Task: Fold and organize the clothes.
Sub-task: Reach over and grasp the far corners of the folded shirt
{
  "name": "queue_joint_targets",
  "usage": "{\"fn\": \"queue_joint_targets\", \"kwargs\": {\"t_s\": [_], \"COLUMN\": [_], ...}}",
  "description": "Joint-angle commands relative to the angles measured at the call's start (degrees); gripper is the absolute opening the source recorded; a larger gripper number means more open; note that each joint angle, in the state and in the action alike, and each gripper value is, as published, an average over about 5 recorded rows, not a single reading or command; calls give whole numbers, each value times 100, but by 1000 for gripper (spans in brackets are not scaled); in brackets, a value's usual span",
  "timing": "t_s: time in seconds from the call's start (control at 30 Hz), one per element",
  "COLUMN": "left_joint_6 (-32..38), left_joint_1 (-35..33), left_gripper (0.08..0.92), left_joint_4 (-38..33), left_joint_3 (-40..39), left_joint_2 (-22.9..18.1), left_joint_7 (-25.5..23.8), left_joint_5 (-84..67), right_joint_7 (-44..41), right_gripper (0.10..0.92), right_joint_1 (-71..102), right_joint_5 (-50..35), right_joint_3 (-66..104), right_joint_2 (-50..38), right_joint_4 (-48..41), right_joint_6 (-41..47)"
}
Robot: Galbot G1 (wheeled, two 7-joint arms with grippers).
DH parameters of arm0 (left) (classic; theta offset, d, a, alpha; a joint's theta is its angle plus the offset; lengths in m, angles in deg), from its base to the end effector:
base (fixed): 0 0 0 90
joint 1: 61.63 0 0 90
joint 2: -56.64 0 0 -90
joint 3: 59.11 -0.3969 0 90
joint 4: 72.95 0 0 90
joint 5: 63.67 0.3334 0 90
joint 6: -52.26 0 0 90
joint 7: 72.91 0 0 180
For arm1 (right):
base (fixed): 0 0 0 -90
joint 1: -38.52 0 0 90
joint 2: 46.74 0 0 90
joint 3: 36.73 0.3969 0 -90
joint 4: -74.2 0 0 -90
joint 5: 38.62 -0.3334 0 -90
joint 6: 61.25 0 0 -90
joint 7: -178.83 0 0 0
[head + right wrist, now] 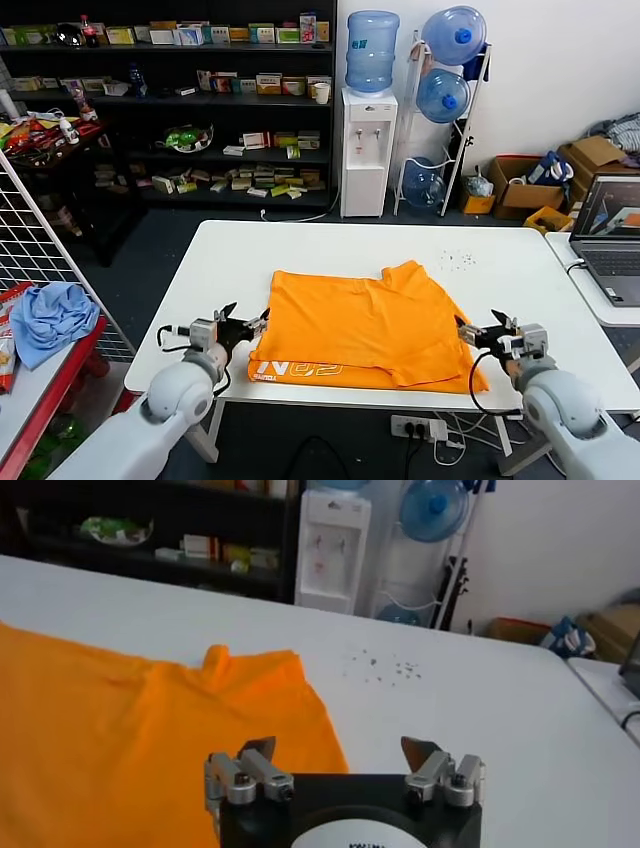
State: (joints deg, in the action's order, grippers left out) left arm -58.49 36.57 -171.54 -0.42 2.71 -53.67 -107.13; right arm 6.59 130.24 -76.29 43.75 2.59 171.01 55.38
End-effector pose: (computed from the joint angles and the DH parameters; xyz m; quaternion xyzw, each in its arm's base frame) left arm 0.3332 0.0659 -0.3374 -0.1049 -0.9696 -0.0209 0.2202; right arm 0.3171 -0.1914 -0.3164 0.0293 -0.9669 0.0593 0.2463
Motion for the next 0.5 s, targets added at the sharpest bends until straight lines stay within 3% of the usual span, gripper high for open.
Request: {"fn": "queue_joint_targets", "kwargs": {"t_s": [0.03, 0.3, 0.5], "left_joint_6": [212, 520, 654], "left_joint_1": [2154, 2554, 2556], "left_gripper": [822, 823, 823], "left_joint_4": [2574, 3968, 4468], "left_joint_3": [-818, -876, -842], "left_joint_2": [-1177, -1968, -2165], "left_joint_7": [-184, -440, -555], "left_joint_5": [254, 767, 926], "right_joint_7": [-390, -784, -937], "right_gripper": [823, 823, 823], "right_joint_1": [-2415, -3058, -3199], "right_joint_5": [52, 530, 900], "right_joint_3": [-1113, -1395, -1393], "right_joint_2": [605, 1305, 1680], "right_joint_4": [-2175, -3489, -4189], "right_joint_6": [-152, -333, -423]}}
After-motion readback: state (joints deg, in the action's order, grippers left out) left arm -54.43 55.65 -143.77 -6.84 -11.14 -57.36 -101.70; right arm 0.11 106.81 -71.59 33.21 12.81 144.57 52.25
